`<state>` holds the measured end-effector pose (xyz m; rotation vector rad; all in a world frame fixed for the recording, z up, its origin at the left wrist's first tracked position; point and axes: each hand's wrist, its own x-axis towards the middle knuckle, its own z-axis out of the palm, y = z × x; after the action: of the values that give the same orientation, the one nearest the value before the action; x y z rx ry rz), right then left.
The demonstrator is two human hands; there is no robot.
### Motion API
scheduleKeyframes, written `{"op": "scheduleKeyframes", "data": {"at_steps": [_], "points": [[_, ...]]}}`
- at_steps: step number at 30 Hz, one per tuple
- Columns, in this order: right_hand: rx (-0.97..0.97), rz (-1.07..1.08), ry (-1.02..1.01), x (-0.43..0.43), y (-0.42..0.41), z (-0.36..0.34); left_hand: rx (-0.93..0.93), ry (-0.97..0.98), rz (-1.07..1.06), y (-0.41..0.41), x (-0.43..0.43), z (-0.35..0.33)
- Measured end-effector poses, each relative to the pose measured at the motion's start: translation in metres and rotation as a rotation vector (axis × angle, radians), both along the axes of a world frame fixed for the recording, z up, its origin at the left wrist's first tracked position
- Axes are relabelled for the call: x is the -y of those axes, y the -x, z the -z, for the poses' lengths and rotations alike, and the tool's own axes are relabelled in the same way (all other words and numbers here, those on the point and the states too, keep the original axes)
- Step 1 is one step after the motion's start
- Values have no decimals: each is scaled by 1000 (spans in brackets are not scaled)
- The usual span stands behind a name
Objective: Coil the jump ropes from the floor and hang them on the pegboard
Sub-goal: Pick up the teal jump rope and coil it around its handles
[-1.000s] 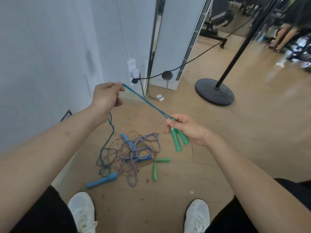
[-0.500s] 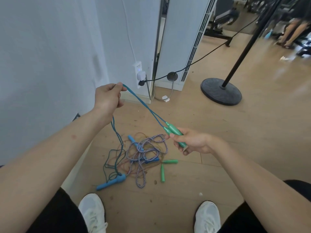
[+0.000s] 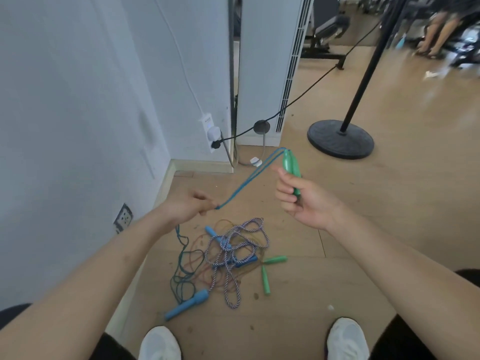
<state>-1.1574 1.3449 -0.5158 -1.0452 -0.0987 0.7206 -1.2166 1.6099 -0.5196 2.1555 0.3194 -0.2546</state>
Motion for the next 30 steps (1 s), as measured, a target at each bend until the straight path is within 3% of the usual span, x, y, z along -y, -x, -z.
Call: {"op": "scheduleKeyframes", "data": {"at_steps": [4, 11, 17, 22, 25, 30], "points": [[31, -156, -81, 3, 1, -7, -69, -6, 223, 8, 18, 9], [-21, -249, -44, 7, 3, -16, -33, -18, 180, 8, 15, 11], [113, -205, 347, 10, -2, -11, 22, -113, 171, 11, 7, -4], [303, -118, 784, 6, 3, 6, 106, -76, 175, 12, 0, -21], [437, -207, 999, 0, 13, 21, 168, -27, 225, 14, 3, -27], [513, -381, 1125, -15, 29, 37, 193, 48, 399, 20, 15, -35]]}}
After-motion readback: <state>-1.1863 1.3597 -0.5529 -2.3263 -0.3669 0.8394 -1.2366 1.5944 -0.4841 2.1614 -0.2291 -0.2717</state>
